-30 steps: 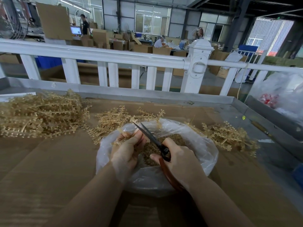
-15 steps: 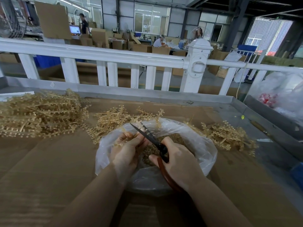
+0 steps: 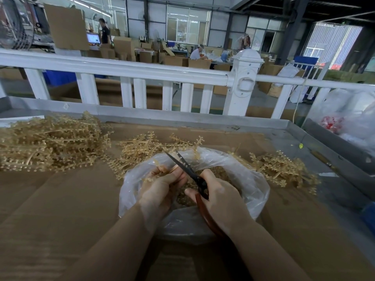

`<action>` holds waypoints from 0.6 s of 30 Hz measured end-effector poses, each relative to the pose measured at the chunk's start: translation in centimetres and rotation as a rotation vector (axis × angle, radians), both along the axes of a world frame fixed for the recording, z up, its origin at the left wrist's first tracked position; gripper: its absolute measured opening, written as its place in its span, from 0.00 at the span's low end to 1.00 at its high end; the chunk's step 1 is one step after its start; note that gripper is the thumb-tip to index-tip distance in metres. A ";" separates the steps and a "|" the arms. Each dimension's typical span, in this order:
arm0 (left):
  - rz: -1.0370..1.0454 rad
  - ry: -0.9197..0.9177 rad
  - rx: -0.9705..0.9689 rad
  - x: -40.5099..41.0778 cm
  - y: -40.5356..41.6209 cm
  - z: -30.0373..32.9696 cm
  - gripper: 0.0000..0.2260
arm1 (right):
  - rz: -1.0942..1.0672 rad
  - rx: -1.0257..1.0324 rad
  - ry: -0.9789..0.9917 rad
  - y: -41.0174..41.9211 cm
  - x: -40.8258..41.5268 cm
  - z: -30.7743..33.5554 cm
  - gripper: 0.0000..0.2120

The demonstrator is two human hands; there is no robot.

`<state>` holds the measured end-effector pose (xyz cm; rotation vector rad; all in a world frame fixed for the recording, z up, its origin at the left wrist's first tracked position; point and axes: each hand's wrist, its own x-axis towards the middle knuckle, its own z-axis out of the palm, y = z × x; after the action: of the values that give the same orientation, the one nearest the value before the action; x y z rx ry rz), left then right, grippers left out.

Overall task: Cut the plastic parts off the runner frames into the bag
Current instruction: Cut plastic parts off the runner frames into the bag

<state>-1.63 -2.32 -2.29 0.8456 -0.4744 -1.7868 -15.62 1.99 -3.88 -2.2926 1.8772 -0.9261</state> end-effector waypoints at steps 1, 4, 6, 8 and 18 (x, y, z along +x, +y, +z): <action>-0.005 -0.004 0.000 0.0 -0.1 0.0 0.20 | 0.002 -0.005 0.005 -0.1 0.1 0.1 0.15; -0.005 -0.013 0.012 0.0 -0.2 -0.1 0.20 | 0.002 -0.015 0.019 -0.1 0.2 0.2 0.15; -0.001 -0.008 0.022 0.1 -0.4 -0.2 0.16 | -0.003 -0.016 0.030 0.0 0.2 0.3 0.14; -0.008 -0.006 0.017 0.1 -0.5 -0.3 0.06 | -0.016 -0.019 0.033 0.1 0.2 0.3 0.15; -0.024 -0.042 0.005 0.2 -0.7 -0.6 0.09 | -0.041 -0.029 0.033 0.3 0.1 0.4 0.17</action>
<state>-1.46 -2.97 -2.85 0.8859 -0.5099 -1.7958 -15.50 2.33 -3.46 -2.3075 1.9434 -0.9323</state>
